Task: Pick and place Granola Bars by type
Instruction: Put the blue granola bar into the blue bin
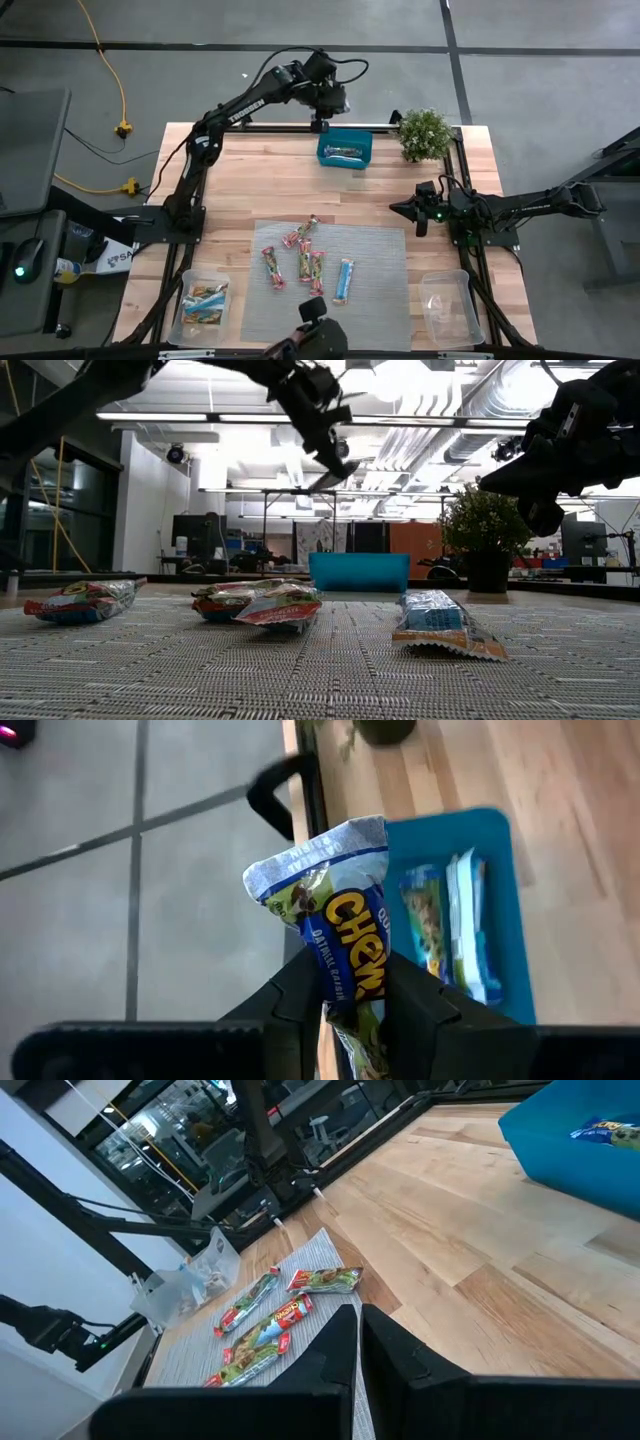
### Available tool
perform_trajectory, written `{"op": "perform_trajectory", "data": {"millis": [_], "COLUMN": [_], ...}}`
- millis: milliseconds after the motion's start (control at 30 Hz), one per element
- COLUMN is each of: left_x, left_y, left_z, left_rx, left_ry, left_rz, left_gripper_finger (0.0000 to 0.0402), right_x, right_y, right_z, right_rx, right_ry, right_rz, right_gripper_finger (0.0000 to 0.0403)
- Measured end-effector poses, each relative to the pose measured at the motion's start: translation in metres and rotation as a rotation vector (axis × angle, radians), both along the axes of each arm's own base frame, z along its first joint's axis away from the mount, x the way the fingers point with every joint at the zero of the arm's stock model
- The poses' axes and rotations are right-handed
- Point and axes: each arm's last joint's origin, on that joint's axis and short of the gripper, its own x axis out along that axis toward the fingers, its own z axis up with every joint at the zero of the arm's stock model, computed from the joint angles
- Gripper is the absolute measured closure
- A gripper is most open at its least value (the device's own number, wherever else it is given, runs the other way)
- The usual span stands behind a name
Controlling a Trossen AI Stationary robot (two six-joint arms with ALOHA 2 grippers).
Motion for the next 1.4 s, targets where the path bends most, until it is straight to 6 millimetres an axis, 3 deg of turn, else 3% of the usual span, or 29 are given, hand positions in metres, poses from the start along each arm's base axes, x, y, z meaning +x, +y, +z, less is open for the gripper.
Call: {"op": "perform_trajectory", "data": {"millis": [467,833,1033,1400], "left_x": [0.023,0.054,0.065,0.071], "left_y": [0.013,0.001,-0.004,-0.005], "left_z": [-0.052,-0.093,-0.101,-0.098], "left_rx": [-0.050,-0.040,-0.030,0.057], "left_ry": [0.079,0.115,0.089,0.076], "left_rz": [-0.104,-0.193,-0.207,-0.164], "left_gripper_finger": [0.0324,0.0324,0.0324,0.0324], "right_x": [0.000,0.000,0.000,0.000], "right_y": [0.000,0.000,0.000,0.000], "right_z": [0.000,0.000,0.000,0.000], "right_rx": [0.000,0.000,0.000,0.000], "right_ry": [0.000,0.000,0.000,0.000], "right_rz": [-0.001,0.000,-0.001,0.000], "right_gripper_finger": [0.0402,0.0402,0.0402,0.0402]}}
